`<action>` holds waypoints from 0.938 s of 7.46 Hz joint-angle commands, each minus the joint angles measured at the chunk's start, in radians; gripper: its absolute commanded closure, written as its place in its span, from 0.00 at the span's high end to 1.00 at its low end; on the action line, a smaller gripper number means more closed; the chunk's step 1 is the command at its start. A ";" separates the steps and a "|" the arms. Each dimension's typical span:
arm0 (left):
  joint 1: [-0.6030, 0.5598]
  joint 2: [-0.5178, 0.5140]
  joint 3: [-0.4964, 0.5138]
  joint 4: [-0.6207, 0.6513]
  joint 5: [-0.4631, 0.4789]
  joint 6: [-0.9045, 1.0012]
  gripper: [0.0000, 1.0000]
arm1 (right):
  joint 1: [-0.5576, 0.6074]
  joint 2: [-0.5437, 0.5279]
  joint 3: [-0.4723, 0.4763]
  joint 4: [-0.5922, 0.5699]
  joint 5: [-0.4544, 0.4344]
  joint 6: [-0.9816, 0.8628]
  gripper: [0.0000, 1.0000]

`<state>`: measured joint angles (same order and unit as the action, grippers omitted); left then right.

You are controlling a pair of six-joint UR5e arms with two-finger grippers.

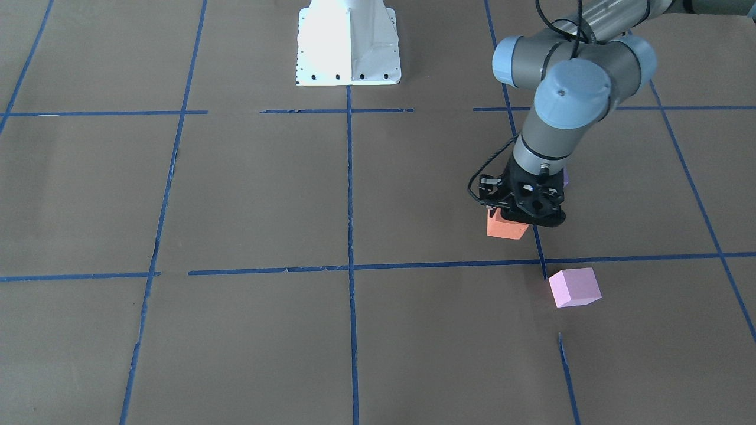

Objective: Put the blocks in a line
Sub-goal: 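Carry the orange cube with the left gripper toward the pink cube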

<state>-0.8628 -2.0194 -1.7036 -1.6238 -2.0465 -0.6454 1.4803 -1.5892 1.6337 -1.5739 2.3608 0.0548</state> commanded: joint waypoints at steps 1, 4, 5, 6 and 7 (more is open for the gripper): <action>-0.016 0.070 0.004 -0.065 -0.023 0.009 0.00 | 0.000 0.000 0.000 0.000 0.000 -0.001 1.00; -0.016 0.096 0.010 -0.068 -0.024 -0.037 0.00 | 0.000 0.000 0.000 0.000 0.000 0.000 1.00; -0.016 0.097 0.012 -0.068 -0.023 -0.051 0.00 | 0.000 0.000 0.000 0.000 0.000 -0.001 1.00; -0.015 0.100 0.012 -0.070 -0.023 -0.115 0.00 | 0.000 0.000 0.000 0.000 0.000 -0.001 1.00; -0.016 0.105 0.016 -0.070 -0.023 -0.160 0.00 | 0.000 0.000 0.000 -0.002 0.000 -0.001 1.00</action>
<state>-0.8785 -1.9204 -1.6912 -1.6927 -2.0695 -0.7454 1.4803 -1.5892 1.6337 -1.5741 2.3608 0.0539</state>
